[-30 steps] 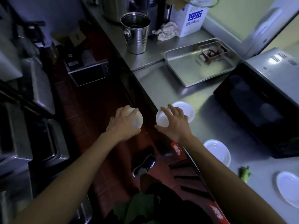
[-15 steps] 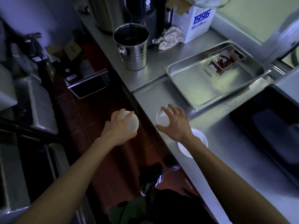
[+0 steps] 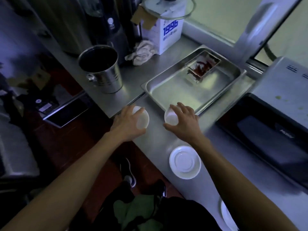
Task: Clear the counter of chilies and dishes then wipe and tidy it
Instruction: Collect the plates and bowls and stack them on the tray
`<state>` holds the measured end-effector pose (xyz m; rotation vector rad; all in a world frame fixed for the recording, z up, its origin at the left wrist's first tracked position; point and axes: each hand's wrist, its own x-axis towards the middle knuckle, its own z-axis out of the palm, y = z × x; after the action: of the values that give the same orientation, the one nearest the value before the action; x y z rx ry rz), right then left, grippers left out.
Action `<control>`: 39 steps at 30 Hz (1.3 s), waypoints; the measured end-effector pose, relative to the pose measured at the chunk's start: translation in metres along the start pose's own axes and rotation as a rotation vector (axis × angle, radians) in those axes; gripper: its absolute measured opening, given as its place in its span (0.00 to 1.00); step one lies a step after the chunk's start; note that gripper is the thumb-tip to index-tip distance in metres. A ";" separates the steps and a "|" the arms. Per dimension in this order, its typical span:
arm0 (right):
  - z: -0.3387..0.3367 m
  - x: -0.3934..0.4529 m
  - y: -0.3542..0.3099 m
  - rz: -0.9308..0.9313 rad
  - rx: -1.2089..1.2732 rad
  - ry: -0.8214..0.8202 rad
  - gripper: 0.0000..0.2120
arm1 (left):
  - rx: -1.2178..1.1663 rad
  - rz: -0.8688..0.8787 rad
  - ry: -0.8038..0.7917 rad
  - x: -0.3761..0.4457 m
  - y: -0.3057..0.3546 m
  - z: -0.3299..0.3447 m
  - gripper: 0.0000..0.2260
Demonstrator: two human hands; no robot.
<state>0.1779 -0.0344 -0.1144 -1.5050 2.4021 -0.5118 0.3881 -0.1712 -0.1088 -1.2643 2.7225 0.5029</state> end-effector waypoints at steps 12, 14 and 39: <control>-0.011 0.046 0.036 0.342 0.049 0.129 0.41 | 0.083 0.402 -0.078 0.168 0.039 -0.002 0.39; -0.010 0.058 0.034 0.391 0.044 0.127 0.41 | 0.083 0.449 -0.101 0.193 0.041 -0.004 0.40; 0.012 0.121 0.026 0.778 0.136 0.240 0.41 | 0.307 0.796 -0.298 0.363 0.096 0.001 0.41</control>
<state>0.1093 -0.1348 -0.1400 -0.3872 2.7897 -0.6625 0.0794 -0.3765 -0.1671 0.0040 2.7857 0.2687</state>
